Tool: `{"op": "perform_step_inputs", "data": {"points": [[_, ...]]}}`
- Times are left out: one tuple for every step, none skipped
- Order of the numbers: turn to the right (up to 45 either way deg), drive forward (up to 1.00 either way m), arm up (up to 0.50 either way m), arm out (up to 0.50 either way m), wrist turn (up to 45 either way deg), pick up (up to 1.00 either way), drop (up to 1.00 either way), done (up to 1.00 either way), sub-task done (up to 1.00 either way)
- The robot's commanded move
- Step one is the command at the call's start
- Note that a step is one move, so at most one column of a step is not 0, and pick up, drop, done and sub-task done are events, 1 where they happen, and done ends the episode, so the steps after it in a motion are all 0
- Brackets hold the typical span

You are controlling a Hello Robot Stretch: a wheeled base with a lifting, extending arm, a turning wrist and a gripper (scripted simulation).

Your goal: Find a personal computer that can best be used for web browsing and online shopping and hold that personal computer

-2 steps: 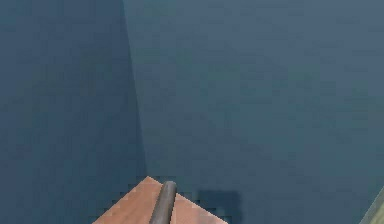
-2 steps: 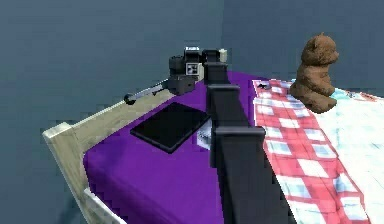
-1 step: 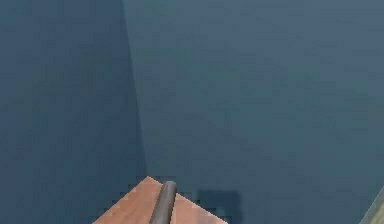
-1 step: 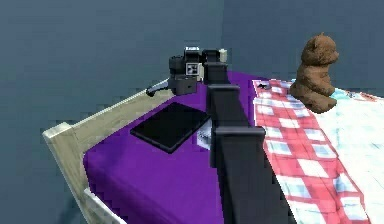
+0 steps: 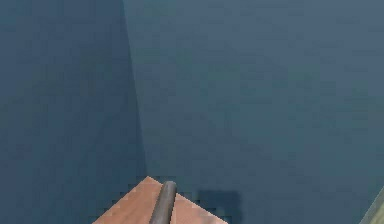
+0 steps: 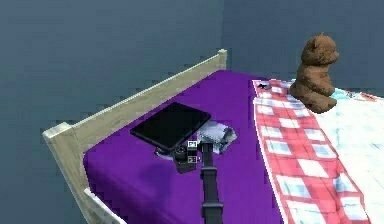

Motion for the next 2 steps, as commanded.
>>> {"op": "perform_step_inputs", "data": {"points": [[0.0, 0.00, 0.00, 0.00, 0.0, 1.00, 0.00, 0.00, 0.00], [0.0, 0.00, 0.10, 0.00, 0.0, 0.00, 0.00, 0.00, 0.00]]}}
